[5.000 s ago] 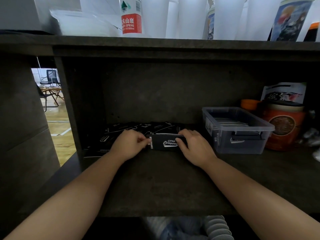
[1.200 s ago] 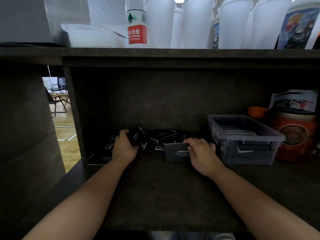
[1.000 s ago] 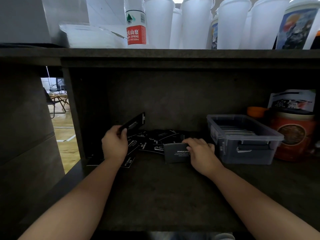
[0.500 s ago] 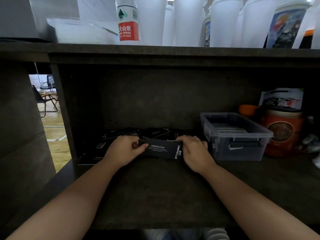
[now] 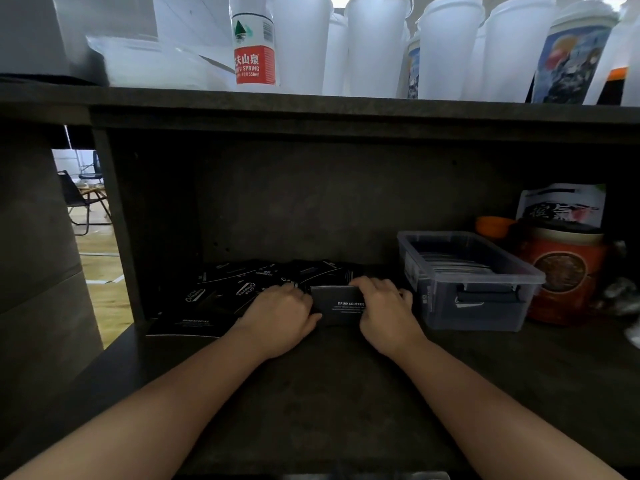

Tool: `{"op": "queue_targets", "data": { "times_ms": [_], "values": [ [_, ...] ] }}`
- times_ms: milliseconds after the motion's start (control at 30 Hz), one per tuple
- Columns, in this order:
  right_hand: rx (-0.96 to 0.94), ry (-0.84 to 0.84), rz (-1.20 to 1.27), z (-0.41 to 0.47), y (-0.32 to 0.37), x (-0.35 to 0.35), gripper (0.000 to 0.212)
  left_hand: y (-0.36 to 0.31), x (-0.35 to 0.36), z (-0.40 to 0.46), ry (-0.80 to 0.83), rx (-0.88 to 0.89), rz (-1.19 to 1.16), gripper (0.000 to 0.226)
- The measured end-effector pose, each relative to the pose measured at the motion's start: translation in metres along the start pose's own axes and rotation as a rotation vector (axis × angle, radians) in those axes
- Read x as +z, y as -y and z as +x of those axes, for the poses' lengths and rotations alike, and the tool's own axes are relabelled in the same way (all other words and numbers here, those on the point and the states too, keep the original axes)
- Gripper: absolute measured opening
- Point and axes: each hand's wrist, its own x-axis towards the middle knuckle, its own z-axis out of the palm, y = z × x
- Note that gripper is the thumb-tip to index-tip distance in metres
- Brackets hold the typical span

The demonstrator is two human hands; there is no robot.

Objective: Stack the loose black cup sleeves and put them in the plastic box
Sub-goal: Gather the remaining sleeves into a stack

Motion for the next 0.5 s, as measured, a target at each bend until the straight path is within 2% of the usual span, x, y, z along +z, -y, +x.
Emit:
{"op": "queue_targets", "data": {
  "times_ms": [67,133,267,400,467,500],
  "values": [
    [-0.006,-0.028,0.013,0.000,0.000,0.003,0.040,0.005,-0.001,0.000,-0.018,0.032,-0.009,0.049],
    [-0.011,-0.068,0.028,0.000,-0.001,0.007,0.029,0.013,0.000,0.006,-0.062,-0.025,-0.001,0.051],
    [0.001,-0.085,0.033,0.002,-0.001,0.009,0.026,0.045,0.007,0.035,-0.005,-0.372,-0.074,0.029],
    [0.002,-0.084,0.045,0.004,-0.002,0.009,0.024,0.063,0.043,0.045,0.204,-0.389,-0.271,0.055],
    [-0.001,-0.090,0.057,0.004,-0.002,0.009,0.024,0.062,0.057,0.043,0.284,-0.440,-0.372,0.057],
    [-0.003,-0.094,0.063,0.004,-0.002,0.009,0.023,0.062,0.061,0.043,0.273,-0.484,-0.422,0.054]
  ]
}}
